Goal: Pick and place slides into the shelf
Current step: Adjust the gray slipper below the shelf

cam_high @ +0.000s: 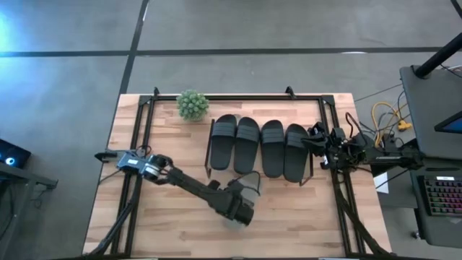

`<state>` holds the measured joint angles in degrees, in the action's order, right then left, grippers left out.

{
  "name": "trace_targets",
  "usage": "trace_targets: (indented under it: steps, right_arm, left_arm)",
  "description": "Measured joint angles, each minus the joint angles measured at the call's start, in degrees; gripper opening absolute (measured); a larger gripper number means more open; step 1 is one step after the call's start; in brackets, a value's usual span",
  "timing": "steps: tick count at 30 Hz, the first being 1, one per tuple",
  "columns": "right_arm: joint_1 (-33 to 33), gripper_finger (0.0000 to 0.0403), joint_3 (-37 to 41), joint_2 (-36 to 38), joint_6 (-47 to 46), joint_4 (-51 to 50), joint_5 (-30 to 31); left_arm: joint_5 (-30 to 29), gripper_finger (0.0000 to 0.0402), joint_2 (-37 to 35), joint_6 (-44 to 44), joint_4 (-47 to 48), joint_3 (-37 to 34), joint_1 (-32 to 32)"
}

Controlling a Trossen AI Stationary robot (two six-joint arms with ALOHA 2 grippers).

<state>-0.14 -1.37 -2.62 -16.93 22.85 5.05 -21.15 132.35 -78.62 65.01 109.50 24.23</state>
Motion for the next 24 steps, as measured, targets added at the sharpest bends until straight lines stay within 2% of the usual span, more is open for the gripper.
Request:
trace_targets:
  steps: [4, 7, 12, 17, 20, 22, 24]
  right_arm:
    - [0.0, 0.0038, 0.0, -0.17, 0.02, -0.07, 0.01]
    - [0.0, 0.0038, 0.0, -0.19, 0.02, -0.02, -0.01]
    - [0.0, 0.0038, 0.0, -0.17, 0.01, -0.02, -0.01]
    - [0.0, 0.0038, 0.0, -0.15, 0.02, -0.04, -0.01]
    - [0.0, 0.0038, 0.0, -0.18, 0.02, -0.03, -0.01]
    - [0.0, 0.0038, 0.0, -0.17, 0.02, -0.02, -0.01]
    - [0.0, 0.0038, 0.0, -0.17, 0.02, -0.01, 0.0]
  left_arm:
    - [1.03, 0.0, -0.74, -1.07, 0.42, 0.54, 3.03]
    - [0.89, 0.0, -3.16, -4.97, 1.99, 1.37, 6.34]
    - [-5.35, 0.0, -6.1, -14.83, 1.32, 1.46, 13.12]
    - [-6.31, 0.0, -6.11, -16.58, -1.51, 1.39, 16.37]
    - [-7.17, 0.0, -8.44, -17.54, -5.2, 1.36, 17.22]
    - [-11.12, 0.0, -12.09, -17.2, -7.78, 3.04, 17.93]
    - [-19.38, 0.0, -17.77, -16.24, -7.41, 4.74, 18.41]
